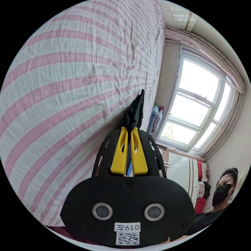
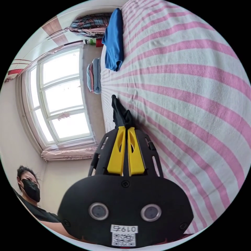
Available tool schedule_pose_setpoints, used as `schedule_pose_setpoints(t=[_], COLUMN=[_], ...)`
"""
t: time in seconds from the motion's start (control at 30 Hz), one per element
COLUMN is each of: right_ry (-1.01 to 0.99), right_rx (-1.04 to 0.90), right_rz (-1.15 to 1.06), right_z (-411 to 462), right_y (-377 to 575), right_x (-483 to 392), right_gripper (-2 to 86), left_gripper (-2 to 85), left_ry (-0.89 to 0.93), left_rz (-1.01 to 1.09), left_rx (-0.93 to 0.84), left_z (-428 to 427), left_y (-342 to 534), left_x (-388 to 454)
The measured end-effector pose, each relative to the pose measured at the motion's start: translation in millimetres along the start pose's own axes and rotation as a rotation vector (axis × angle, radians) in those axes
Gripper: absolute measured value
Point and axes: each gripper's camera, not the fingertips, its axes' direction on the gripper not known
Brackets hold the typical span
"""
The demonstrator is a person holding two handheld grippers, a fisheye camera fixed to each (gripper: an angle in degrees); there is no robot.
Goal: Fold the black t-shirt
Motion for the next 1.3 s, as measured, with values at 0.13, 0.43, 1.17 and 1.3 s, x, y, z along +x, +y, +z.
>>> schedule_pose_setpoints(t=[0.13,0.43,1.17,1.3], right_ry=[0.041,0.219,0.412,0.439], right_rx=[-0.035,-0.126,-0.114,-0.283], right_rz=[-0.011,0.023,-0.073,-0.399], right_z=[-42,-164,-316,-343], right_y=[16,94,203,213], right_x=[13,61,113,47], right_gripper=[-0.7,-0.7,3.5,0.6], left_gripper=[2.1,2.2,2.7,1.4], left_ry=[-0.042,-0.197,-0.455,-0.487], left_rz=[0.042,-0.025,0.009,0.178], left_rx=[-0.050,-0.091,-0.149,-0.168], left_z=[-31,-126,-191,-208], left_y=[21,115,305,355], left_x=[-15,-94,-255,-234])
